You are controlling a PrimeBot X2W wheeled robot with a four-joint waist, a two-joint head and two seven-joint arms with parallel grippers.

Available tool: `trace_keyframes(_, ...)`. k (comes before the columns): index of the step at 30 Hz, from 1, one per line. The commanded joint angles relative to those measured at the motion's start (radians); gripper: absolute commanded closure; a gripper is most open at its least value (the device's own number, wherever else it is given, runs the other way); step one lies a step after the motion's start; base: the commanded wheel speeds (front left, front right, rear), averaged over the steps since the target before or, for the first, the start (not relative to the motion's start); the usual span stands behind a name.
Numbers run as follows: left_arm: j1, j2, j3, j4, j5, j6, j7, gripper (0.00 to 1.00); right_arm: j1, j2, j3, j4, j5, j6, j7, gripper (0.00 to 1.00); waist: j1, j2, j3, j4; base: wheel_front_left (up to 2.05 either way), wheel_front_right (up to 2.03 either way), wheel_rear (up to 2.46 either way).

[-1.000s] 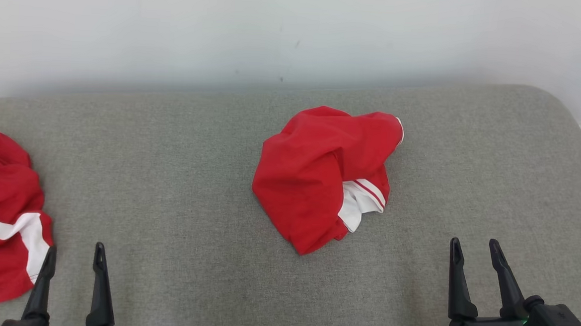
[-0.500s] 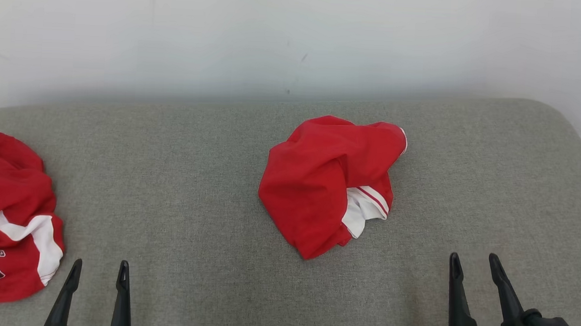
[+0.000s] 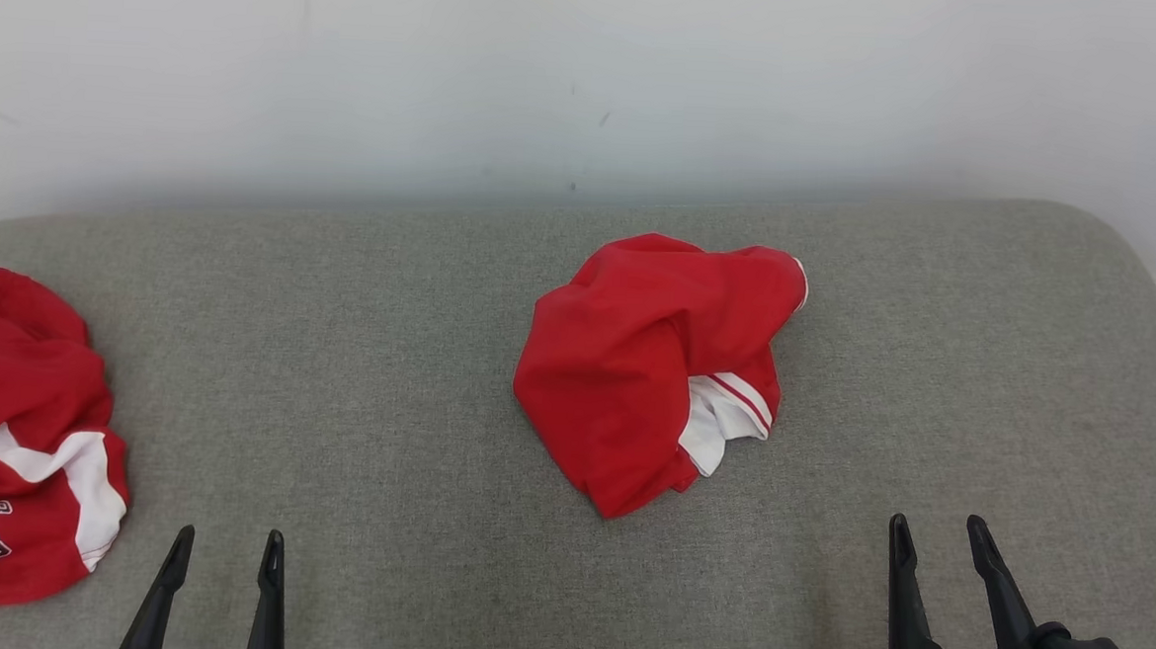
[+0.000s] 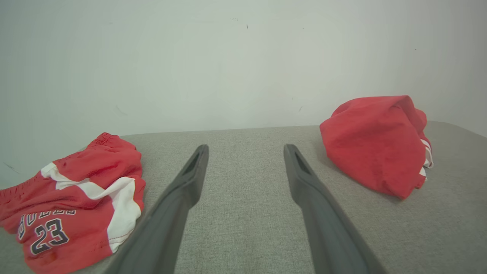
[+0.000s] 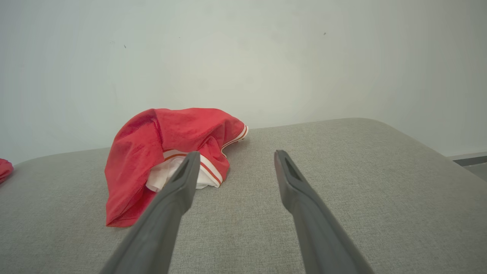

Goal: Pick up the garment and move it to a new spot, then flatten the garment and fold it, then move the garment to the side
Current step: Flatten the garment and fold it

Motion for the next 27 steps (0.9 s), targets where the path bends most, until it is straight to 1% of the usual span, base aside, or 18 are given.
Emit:
trace_keyframes(1,0.016,0.002,-0.001,0.002,-0.004,0.001,-0.003,0.0,0.009,-0.001,-0.001,0.001,-0.011,0.003,-0.001,0.0,0.0,0.0,0.0,0.0,0.0,0.0,0.0)
trace_keyframes(27,0.019,-0.004,0.007,-0.009,0.004,0.001,-0.003,0.0,0.009,-0.001,0.001,0.003,-0.002,0.003,-0.001,0.0,0.0,0.0,0.005,0.003,0.0,0.0,0.0)
